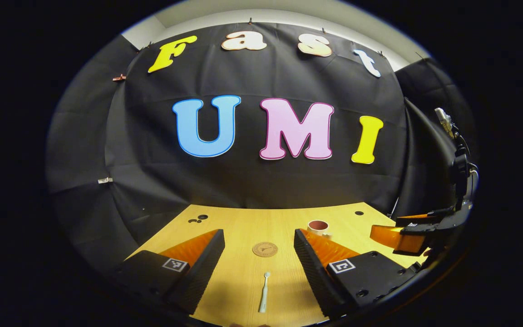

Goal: Put the toothbrush and toothpaste on the desktop into the cup, then pick up the cup and place it on the coaster on the desktop.

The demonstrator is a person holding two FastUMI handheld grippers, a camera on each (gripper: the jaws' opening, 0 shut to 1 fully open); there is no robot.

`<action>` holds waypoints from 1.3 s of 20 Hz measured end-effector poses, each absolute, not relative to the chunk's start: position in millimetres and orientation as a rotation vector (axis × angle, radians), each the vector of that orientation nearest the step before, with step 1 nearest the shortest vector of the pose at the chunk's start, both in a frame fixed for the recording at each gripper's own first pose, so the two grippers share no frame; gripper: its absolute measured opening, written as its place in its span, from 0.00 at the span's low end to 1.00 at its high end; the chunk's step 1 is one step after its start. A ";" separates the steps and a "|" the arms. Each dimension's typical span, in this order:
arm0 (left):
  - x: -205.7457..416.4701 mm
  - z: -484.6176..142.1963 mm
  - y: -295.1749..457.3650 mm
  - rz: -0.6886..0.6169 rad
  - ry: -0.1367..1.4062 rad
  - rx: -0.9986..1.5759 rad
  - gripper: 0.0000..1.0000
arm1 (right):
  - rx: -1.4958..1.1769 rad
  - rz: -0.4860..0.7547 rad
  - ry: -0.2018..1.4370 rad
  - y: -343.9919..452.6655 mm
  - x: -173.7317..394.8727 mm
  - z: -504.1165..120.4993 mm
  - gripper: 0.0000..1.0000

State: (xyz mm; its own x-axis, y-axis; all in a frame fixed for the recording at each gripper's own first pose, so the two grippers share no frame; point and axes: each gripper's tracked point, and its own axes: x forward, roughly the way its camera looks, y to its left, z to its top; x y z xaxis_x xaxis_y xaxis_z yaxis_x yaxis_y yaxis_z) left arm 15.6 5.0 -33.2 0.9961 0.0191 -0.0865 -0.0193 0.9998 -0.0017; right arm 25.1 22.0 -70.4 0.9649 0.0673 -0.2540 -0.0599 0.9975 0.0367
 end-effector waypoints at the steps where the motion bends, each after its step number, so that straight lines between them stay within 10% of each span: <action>1: 16.5 -35.8 7.7 0.027 0.091 -0.002 0.97 | 0.030 0.073 0.278 24.7 27.2 -76.2 0.97; 26: 46.2 -117.8 45.2 0.255 0.345 0.001 0.98 | -0.038 0.164 0.963 33.8 62.9 -288.5 0.98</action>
